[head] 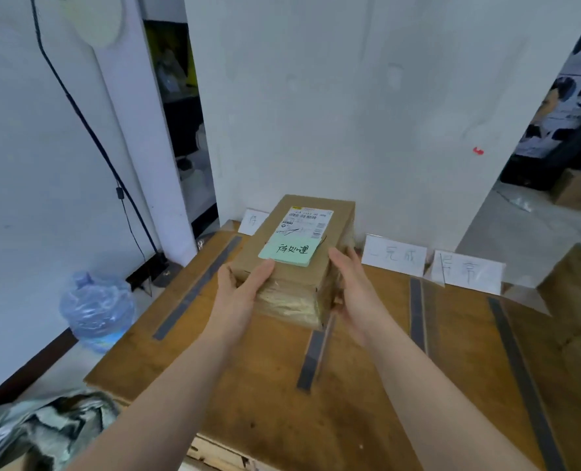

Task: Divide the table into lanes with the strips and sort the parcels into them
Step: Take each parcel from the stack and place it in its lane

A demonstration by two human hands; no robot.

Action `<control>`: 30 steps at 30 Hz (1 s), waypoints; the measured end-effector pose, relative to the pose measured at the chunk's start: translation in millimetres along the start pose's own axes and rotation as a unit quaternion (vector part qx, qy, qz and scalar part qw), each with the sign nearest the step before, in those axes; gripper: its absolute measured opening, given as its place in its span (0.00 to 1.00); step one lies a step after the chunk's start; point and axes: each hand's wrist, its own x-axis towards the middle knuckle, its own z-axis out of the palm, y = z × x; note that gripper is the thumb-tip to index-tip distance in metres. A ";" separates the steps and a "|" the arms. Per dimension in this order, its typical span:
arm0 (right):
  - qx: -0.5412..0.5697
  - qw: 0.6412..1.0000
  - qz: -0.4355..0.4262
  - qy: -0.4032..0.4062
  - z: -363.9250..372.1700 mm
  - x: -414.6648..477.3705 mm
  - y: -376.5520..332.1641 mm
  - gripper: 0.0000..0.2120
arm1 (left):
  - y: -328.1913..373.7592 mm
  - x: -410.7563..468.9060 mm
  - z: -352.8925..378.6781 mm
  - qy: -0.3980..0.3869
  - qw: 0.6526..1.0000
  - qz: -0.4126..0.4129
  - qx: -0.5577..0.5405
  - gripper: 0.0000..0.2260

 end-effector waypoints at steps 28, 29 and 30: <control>-0.058 0.977 0.122 0.166 144.4 297.6 106.0 0.20 | -14.1 315.8 -141.5 -0.119 0.985 -0.037 0.123 0.22; -0.058 0.975 0.127 0.172 144.7 303.7 112.6 0.20 | -18.4 323.9 -143.1 -0.124 0.983 -0.043 0.125 0.20; -0.056 0.973 0.129 0.180 145.1 310.3 118.1 0.21 | -22.7 332.2 -144.8 -0.130 0.982 -0.051 0.126 0.18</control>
